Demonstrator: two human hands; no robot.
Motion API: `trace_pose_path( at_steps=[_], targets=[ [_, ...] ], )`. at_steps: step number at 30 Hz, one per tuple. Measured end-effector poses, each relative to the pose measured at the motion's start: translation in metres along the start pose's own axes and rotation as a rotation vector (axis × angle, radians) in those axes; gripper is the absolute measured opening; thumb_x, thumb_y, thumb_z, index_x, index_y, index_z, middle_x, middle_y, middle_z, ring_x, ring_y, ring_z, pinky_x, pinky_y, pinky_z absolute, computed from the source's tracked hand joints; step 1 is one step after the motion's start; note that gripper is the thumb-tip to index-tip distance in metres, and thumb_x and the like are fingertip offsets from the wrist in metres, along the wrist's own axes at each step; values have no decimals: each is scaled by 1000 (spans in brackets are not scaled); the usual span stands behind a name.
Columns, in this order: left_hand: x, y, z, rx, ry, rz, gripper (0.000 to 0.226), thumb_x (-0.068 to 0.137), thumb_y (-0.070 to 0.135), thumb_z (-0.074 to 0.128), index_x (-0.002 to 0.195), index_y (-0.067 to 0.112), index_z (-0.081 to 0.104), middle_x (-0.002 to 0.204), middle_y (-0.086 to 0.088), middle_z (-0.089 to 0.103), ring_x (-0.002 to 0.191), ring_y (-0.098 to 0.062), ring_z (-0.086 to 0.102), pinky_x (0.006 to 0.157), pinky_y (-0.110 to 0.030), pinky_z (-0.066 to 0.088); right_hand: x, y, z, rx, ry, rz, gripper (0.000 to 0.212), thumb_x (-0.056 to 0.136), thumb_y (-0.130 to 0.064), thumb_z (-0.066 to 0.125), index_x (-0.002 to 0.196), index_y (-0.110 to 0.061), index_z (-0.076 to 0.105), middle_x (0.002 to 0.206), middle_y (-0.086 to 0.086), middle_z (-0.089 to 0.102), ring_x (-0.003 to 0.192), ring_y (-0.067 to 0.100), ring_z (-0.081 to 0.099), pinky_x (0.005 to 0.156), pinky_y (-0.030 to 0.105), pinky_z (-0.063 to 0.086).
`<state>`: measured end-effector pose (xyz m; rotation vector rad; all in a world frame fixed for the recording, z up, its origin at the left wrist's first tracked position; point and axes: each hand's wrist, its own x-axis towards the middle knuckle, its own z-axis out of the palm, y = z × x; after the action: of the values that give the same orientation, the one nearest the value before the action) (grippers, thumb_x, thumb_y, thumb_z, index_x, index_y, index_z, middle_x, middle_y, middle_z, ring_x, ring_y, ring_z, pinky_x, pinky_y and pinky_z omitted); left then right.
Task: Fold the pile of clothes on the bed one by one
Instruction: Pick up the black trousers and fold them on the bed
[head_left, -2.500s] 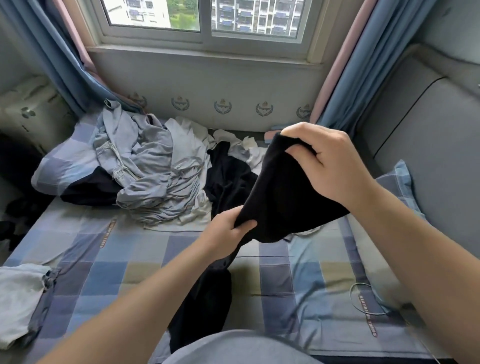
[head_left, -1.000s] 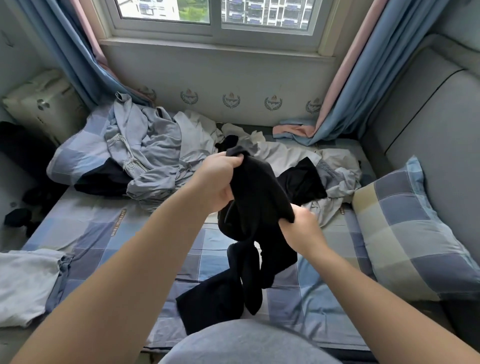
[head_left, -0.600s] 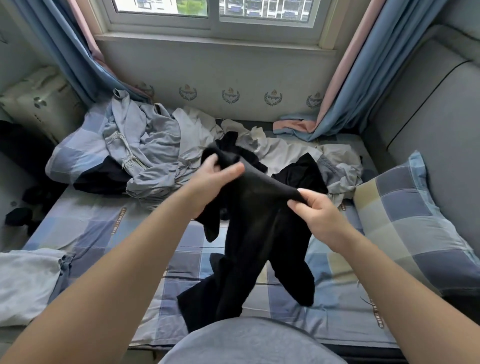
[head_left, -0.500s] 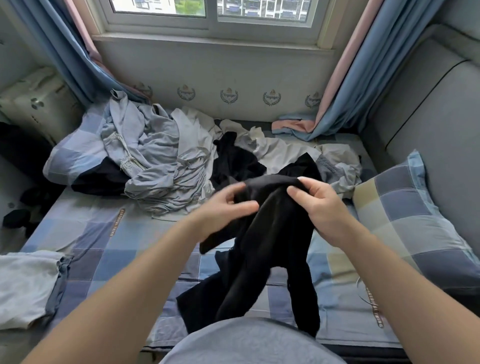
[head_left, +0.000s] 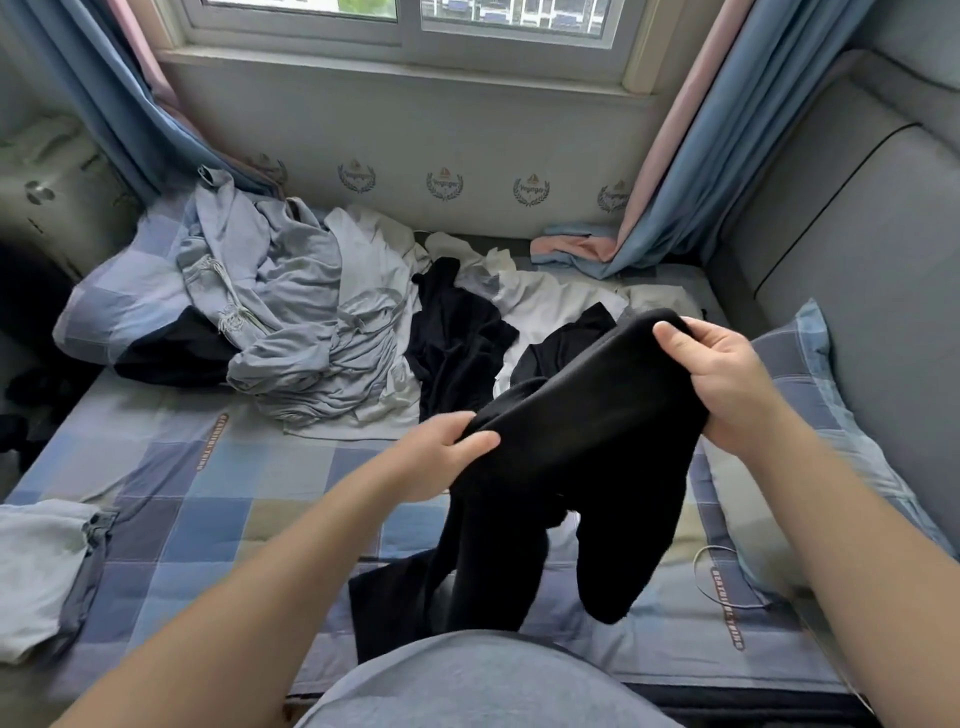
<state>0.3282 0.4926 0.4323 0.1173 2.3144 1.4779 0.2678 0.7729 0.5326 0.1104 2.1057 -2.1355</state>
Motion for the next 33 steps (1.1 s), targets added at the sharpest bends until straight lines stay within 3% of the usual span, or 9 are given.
trace_pose_path(
  at_steps=[7, 9, 11, 15, 17, 21, 26, 29, 33],
  targets=[
    [-2, 2, -34, 188, -59, -73, 54, 78, 67, 63, 90, 15, 68, 72, -4, 60, 65, -17, 58, 64, -35, 42, 29, 11, -6, -45, 182, -33, 12, 97, -22, 65, 88, -16, 70, 85, 2, 65, 87, 20, 58, 81, 36, 53],
    [-5, -2, -40, 194, -3, -89, 49, 87, 62, 58, 89, 14, 67, 72, -7, 62, 64, -18, 57, 64, -36, 41, 35, 15, -2, -85, 267, -70, 4, 97, -18, 65, 95, -18, 69, 87, -2, 65, 90, 16, 59, 87, 35, 54],
    [-8, 0, -42, 114, 152, -88, 48, 95, 51, 58, 88, 4, 63, 69, -6, 58, 64, -19, 56, 64, -38, 41, 37, 21, 6, -167, 312, -95, 20, 97, -10, 62, 115, -18, 63, 97, -4, 64, 94, 13, 61, 83, 25, 54],
    [-16, 18, -41, -404, 339, -98, 28, 101, 28, 59, 103, 2, 70, 91, -14, 73, 84, -22, 70, 81, -41, 57, 19, 47, 28, -421, 149, -73, 41, 95, -21, 66, 132, -25, 48, 134, -2, 51, 122, 14, 49, 104, 32, 42],
    [-22, 31, -41, -595, 267, -64, 20, 101, 13, 58, 115, 6, 69, 102, -14, 74, 92, -24, 71, 81, -36, 59, 2, 62, 45, -486, -4, -55, 54, 92, -30, 71, 138, -28, 44, 142, -5, 45, 130, 13, 41, 110, 35, 36],
    [-37, 50, -40, -729, 104, 29, 44, 92, 6, 64, 135, 14, 59, 115, -13, 69, 99, -26, 68, 82, -35, 57, -30, 93, 86, -400, -479, 151, 83, 78, -51, 77, 148, -33, 35, 149, -9, 41, 138, 8, 37, 117, 36, 32],
    [-49, 67, -53, -672, 27, 51, 73, 80, 4, 69, 147, 25, 46, 131, -6, 66, 118, -24, 66, 94, -36, 56, -39, 124, 109, -328, -464, 103, 18, 99, -21, 60, 116, -18, 67, 108, 9, 73, 104, 26, 69, 96, 46, 52],
    [-54, 67, -66, -628, 8, 38, 80, 80, -1, 70, 150, 25, 40, 139, -4, 62, 124, -22, 62, 99, -37, 54, -36, 115, 104, -396, -418, -6, 16, 101, -8, 55, 90, -10, 67, 78, -6, 65, 75, 10, 59, 73, 29, 47],
    [-49, 53, -91, -464, 262, -49, 53, 88, -8, 67, 136, 10, 56, 124, -11, 70, 114, -25, 69, 101, -44, 54, -30, 87, 86, -388, -304, -88, 23, 103, -16, 52, 83, -7, 57, 71, 3, 47, 68, 15, 43, 66, 33, 36]
  ],
)
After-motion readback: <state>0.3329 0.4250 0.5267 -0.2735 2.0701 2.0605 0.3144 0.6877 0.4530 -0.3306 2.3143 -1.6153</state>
